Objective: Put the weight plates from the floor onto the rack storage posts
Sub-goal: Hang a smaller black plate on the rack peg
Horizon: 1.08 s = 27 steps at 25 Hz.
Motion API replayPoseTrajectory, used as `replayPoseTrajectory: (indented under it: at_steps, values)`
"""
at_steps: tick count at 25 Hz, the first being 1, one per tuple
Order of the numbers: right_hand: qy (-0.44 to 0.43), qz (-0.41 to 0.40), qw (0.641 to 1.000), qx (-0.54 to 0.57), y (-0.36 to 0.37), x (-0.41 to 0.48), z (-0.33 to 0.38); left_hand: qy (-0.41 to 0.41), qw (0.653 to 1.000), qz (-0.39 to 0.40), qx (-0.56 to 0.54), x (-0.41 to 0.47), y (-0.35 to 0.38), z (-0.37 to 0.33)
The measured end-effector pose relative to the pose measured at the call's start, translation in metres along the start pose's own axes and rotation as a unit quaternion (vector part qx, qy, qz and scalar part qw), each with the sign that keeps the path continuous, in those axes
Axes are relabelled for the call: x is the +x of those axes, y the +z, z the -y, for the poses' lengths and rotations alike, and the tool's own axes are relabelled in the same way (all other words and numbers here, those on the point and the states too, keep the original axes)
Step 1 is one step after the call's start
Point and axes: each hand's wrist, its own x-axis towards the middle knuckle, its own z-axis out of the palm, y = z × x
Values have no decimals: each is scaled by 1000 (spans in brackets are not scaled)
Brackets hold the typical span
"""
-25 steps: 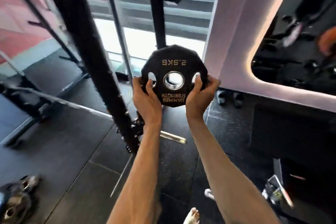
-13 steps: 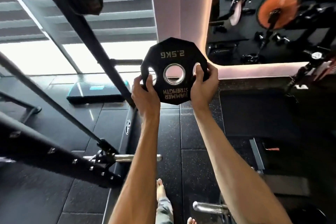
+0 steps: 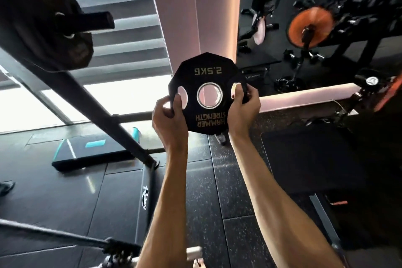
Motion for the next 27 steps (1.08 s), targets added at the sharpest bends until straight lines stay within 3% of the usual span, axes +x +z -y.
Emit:
replayPoseTrajectory:
  at_steps: [7,11,18,23,27]
  values:
    - [18,75,996,33,134,36,-11,16,997,-71,-6,113,12,4]
    - [36,162,983,80,232,67,-19,46,982,-184,13,186,30,8]
    - [47,344,923,164,358,108,-6,122,904,-409,14,249,78,-22]
    - [71,448,868,201,400,105,1,165,857,-485,56,263,87,-37]
    - [74,490,845,200,413,97,1,181,830,-518,99,261,91,-38]
